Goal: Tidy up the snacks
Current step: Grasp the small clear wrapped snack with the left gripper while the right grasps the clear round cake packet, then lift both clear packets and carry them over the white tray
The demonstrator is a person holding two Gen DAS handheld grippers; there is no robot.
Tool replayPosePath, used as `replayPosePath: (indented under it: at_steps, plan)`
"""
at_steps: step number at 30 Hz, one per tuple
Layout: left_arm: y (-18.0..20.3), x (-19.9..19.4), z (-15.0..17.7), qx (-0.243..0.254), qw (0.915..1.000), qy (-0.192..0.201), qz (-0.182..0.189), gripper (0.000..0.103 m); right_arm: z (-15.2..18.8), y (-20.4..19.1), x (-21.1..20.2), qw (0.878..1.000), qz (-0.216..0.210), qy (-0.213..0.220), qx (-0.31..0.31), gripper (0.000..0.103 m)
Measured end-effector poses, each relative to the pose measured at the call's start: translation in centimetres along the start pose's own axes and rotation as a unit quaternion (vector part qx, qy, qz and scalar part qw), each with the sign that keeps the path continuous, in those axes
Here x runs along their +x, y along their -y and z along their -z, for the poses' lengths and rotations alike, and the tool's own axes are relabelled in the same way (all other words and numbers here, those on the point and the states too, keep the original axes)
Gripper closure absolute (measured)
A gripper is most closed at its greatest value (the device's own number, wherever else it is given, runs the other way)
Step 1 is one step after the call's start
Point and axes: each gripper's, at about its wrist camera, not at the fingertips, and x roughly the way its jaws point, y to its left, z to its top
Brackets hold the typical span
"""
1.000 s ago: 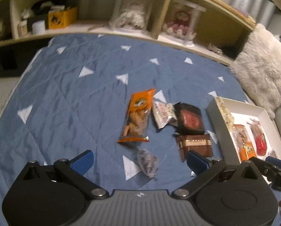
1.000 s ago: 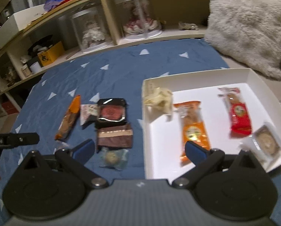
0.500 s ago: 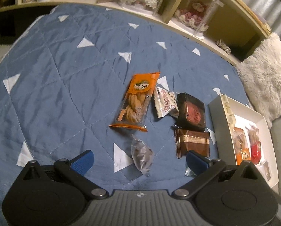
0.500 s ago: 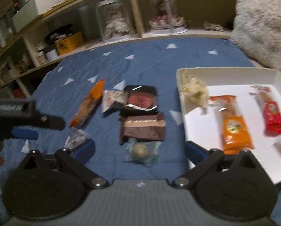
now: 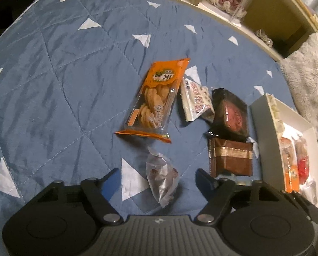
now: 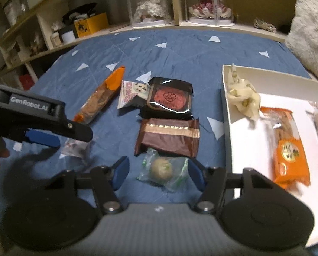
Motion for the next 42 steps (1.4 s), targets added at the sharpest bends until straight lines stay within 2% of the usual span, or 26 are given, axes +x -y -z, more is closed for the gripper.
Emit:
replayPosePath:
  at_steps: [6,9,12,15,16,24,30,33,34,35,37,42]
  plan:
    - [0.8,0.5,0.0,0.029,0.9995,0.001,-0.009,0.041,0.1,-0.6,1.3,0.999,0.014,0.004,-0.044,0.035]
    - [1.4,0.6,0.2,0.057,0.9983,-0.003,-0.013,0.053,0.4,-1.0,1.5,0.997,0.025,-0.001,-0.069,0.035]
    - [1.5,0.5,0.4,0.064,0.9979,-0.006,-0.01,0.068,0.6,-1.3,1.7,0.995,0.045,-0.012,-0.09,0.041]
    - [1.5,0.3,0.6,0.069,0.9976,-0.009,-0.003,0.07,0.6,-1.2,1.3,0.994,0.052,-0.014,-0.091,0.055]
    - [1.5,0.1,0.7,0.07,0.9975,-0.009,-0.002,0.072,0.5,-1.1,1.1,0.995,0.046,-0.016,-0.083,0.057]
    - [1.9,-0.8,1.5,0.065,0.9977,-0.014,0.013,0.073,0.9,-0.8,0.2,0.999,0.009,-0.03,-0.041,0.061]
    - [2.0,-1.2,1.7,0.07,0.9973,-0.018,0.012,0.073,1.6,-1.5,-1.1,0.998,-0.038,-0.039,-0.02,0.061]
    - [1.9,-1.2,1.9,0.068,0.9973,-0.027,0.009,0.073,2.1,-2.0,-1.3,0.998,-0.039,-0.044,-0.021,0.056]
    - [1.9,-1.2,2.0,0.068,0.9971,-0.03,0.01,0.073,2.2,-2.1,-1.3,0.998,-0.036,-0.049,-0.017,0.048]
    - [1.9,-1.2,2.1,0.07,0.9969,-0.034,0.01,0.073,2.3,-2.2,-1.3,0.998,-0.03,-0.053,-0.008,0.035]
    - [2.0,-1.1,2.4,0.076,0.9964,-0.037,0.008,0.073,2.6,-2.2,-1.4,0.998,-0.021,-0.058,0.013,0.027]
    - [2.1,-0.6,3.0,0.084,0.9953,-0.048,-0.001,0.073,2.9,-1.7,-0.9,0.994,-0.039,-0.076,0.072,0.026]
